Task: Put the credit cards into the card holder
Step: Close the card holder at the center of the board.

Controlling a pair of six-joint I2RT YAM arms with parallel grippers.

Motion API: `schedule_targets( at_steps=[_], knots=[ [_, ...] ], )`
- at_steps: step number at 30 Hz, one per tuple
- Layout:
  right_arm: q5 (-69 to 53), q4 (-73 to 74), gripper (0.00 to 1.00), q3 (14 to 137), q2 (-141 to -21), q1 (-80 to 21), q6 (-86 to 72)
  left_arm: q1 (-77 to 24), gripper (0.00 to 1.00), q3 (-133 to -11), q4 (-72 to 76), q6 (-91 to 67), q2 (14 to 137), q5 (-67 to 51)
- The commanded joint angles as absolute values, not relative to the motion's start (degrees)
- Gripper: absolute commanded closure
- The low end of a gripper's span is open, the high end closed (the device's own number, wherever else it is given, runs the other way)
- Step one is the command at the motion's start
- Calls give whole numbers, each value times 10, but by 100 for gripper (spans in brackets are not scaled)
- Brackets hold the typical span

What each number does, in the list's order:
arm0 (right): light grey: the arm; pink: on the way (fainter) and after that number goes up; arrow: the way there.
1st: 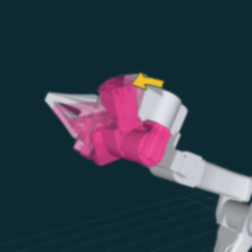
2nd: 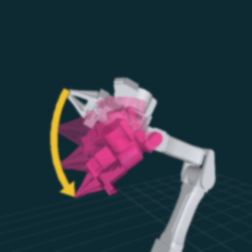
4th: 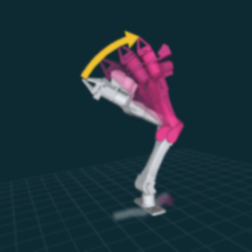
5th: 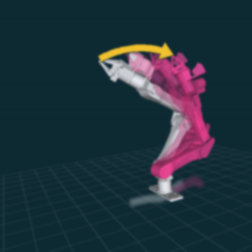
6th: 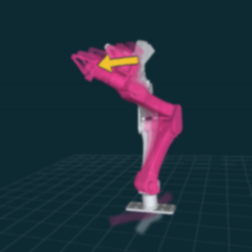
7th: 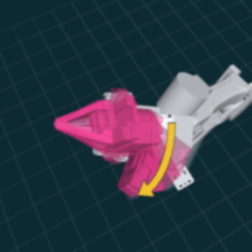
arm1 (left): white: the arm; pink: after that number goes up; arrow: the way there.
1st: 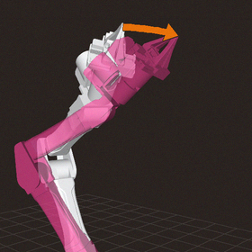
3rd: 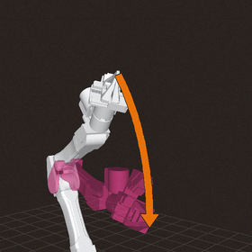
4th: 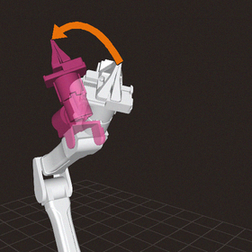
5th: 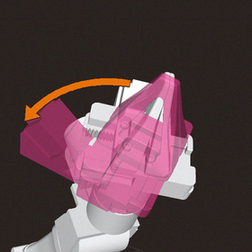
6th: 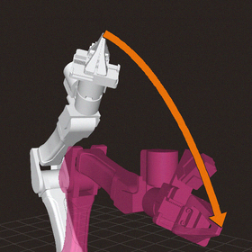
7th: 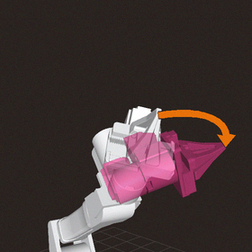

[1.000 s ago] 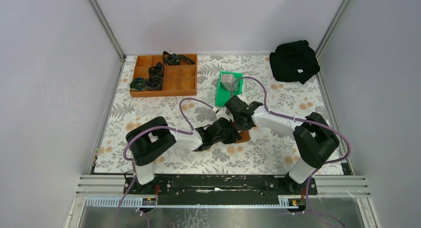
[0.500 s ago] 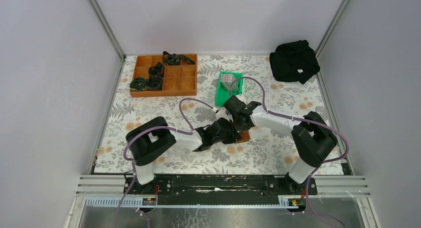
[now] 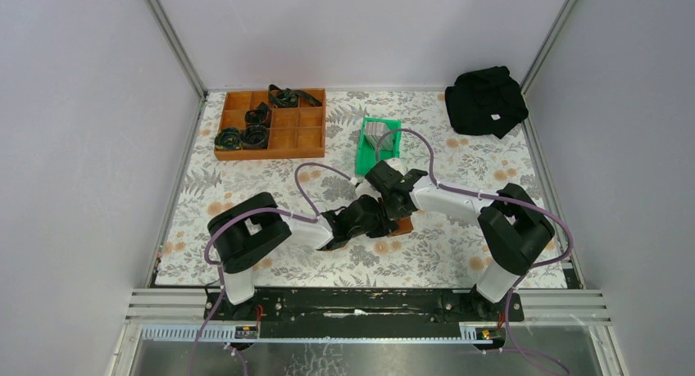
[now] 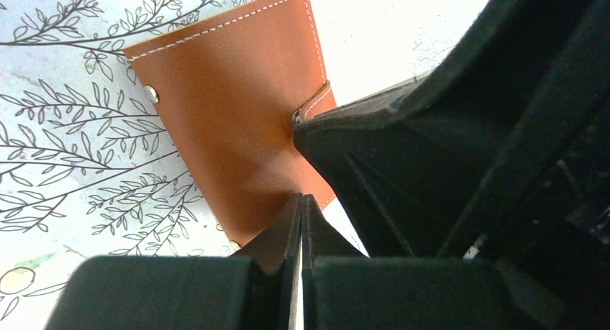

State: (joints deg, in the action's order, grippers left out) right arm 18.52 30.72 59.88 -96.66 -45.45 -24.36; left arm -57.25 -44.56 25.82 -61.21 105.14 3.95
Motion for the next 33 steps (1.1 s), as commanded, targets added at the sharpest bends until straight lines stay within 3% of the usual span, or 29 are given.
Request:
schedule_targets(
  at_steps=[1, 19, 24, 33],
  knots=[
    [153, 278, 93, 583, -989, -468, -271, -563, 100, -401, 130, -595, 1092, 62],
    [180, 310, 80, 640, -976, -468, -265, -563, 100, -399, 132, -598, 1092, 63],
    [182, 312, 81, 639, -973, -468, -266, -564, 100, -397, 132, -598, 1092, 63],
    [194, 314, 92, 647, -973, -468, -268, -563, 100, -394, 132, -593, 1089, 62]
  ],
)
